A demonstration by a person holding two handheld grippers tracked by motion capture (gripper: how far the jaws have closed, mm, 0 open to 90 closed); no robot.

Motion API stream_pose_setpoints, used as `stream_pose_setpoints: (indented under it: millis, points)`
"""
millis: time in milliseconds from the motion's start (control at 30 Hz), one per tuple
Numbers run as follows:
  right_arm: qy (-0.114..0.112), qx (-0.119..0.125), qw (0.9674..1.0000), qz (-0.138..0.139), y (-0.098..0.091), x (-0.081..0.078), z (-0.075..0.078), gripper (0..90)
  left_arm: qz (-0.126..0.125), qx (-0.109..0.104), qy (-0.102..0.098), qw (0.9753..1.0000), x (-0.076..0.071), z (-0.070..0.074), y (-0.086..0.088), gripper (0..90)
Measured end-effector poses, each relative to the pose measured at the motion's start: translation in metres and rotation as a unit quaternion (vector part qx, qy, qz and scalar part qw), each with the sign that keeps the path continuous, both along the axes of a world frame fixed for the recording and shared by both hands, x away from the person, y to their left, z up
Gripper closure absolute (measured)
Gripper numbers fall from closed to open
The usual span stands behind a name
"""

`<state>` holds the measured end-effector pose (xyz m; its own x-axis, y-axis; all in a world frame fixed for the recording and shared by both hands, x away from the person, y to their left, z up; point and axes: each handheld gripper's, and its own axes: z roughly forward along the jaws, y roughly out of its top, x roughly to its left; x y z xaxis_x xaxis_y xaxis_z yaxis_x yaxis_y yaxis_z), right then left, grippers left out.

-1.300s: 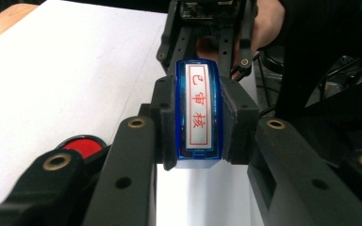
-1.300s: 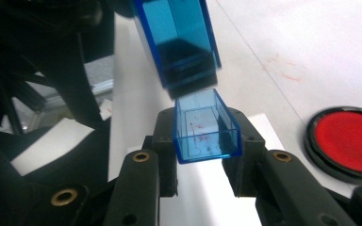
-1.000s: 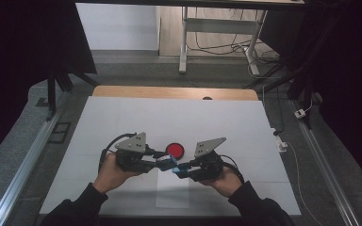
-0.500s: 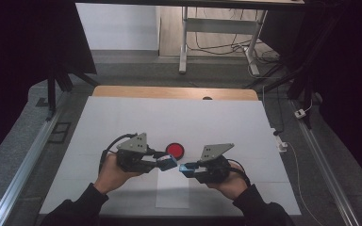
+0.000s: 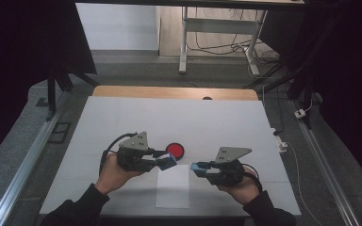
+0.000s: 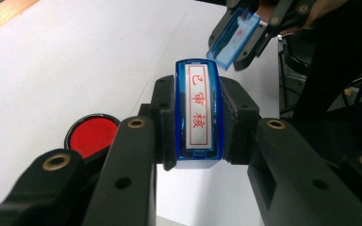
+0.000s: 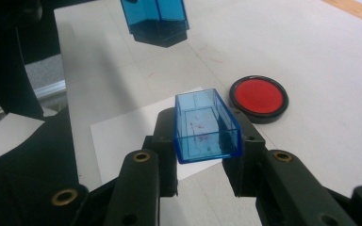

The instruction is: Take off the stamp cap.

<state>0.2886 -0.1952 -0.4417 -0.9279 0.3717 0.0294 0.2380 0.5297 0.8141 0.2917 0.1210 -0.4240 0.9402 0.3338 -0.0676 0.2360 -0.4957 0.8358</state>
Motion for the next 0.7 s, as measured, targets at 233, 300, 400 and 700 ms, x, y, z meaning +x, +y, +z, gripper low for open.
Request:
stream_pose_setpoints:
  millis: [233, 300, 400, 700]
  points:
    - [0.002, 0.007, 0.9996, -0.027, -0.016, -0.006, 0.002, 69.0, 0.006, 0.001, -0.004, 1.0000, 0.000, -0.001, 0.000, 70.3]
    - [-0.004, 0.009, 0.9994, -0.034, -0.020, -0.009, 0.002, 69.0, 0.008, 0.002, -0.005, 1.0000, 0.000, -0.001, 0.000, 70.3]
    - [-0.008, 0.008, 0.9984, -0.056, -0.027, -0.013, 0.003, 69.0, 0.013, 0.003, -0.004, 0.9999, 0.001, -0.001, 0.001, 70.2]
    - [-0.010, 0.016, 0.9949, -0.099, -0.048, -0.021, 0.004, 69.0, 0.020, 0.000, -0.002, 0.9998, 0.002, -0.001, 0.003, 70.3]
